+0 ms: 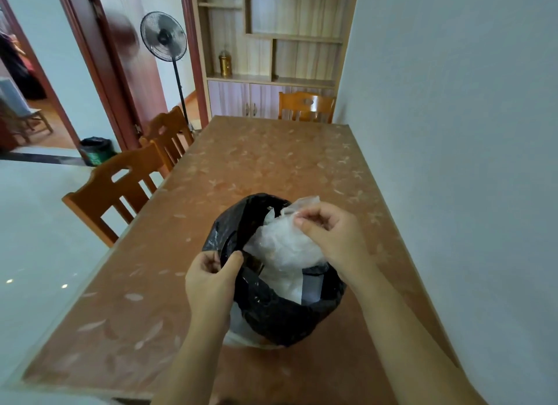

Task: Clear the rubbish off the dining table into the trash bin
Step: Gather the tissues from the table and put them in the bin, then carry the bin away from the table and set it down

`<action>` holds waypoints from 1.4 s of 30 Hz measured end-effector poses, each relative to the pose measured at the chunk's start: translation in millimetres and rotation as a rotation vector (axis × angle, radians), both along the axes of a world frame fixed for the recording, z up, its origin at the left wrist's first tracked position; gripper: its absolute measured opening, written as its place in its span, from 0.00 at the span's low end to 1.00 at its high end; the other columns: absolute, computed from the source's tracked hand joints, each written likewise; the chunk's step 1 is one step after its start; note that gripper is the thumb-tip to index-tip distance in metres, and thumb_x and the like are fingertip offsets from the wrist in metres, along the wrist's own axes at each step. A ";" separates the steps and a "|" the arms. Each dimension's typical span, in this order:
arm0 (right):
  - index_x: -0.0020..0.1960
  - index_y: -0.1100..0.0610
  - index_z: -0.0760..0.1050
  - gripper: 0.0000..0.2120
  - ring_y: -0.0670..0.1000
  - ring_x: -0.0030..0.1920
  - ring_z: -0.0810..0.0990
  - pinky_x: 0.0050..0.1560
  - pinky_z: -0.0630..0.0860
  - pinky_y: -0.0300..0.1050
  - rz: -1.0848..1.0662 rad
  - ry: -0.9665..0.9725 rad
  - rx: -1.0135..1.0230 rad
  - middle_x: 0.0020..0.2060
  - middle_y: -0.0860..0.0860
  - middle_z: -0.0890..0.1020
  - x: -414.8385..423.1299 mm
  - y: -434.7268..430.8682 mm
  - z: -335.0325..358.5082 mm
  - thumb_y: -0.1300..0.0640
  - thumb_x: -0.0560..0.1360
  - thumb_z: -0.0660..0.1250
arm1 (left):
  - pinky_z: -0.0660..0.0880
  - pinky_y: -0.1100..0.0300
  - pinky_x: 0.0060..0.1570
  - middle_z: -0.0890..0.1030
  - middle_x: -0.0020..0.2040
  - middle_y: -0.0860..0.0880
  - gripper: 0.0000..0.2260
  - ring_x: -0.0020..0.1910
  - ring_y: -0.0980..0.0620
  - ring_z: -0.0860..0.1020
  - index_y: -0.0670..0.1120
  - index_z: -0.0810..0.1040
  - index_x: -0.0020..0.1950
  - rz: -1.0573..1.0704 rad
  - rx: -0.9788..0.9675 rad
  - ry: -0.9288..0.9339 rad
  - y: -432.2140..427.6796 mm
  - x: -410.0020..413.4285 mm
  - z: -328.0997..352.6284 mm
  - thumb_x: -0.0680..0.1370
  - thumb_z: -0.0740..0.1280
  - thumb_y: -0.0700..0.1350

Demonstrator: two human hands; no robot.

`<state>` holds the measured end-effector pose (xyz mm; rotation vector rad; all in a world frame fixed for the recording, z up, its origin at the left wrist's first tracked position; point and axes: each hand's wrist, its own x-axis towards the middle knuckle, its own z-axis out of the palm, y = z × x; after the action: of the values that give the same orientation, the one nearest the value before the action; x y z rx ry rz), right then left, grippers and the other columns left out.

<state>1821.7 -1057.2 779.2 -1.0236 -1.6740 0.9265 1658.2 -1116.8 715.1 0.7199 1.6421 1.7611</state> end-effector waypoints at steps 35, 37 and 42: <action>0.56 0.55 0.74 0.11 0.51 0.58 0.72 0.56 0.64 0.42 0.562 -0.583 0.326 0.53 0.50 0.78 -171.7 -82.5 -96.1 0.56 0.74 0.63 | 0.67 0.51 0.38 0.69 0.35 0.44 0.10 0.35 0.47 0.68 0.52 0.69 0.29 1.018 -0.101 0.047 -245.9 -123.6 -11.4 0.60 0.68 0.53; 0.55 0.56 0.75 0.11 0.52 0.56 0.73 0.54 0.68 0.45 0.593 -0.592 0.327 0.52 0.51 0.78 -186.9 -105.8 -99.9 0.57 0.74 0.63 | 0.67 0.52 0.37 0.69 0.34 0.45 0.10 0.35 0.47 0.68 0.51 0.69 0.30 1.045 -0.113 0.027 -272.1 -133.4 -19.6 0.60 0.68 0.53; 0.55 0.56 0.75 0.11 0.53 0.53 0.73 0.52 0.70 0.48 0.638 -0.632 0.329 0.50 0.51 0.78 -226.7 -165.2 -110.6 0.56 0.74 0.63 | 0.66 0.53 0.34 0.69 0.31 0.46 0.12 0.33 0.48 0.68 0.48 0.69 0.32 1.066 -0.159 -0.027 -337.8 -161.5 -41.9 0.61 0.68 0.53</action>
<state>1595.0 -1222.4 668.6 -0.5773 -2.6766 0.6984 1496.7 -1454.6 673.2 -0.3669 2.3214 2.2164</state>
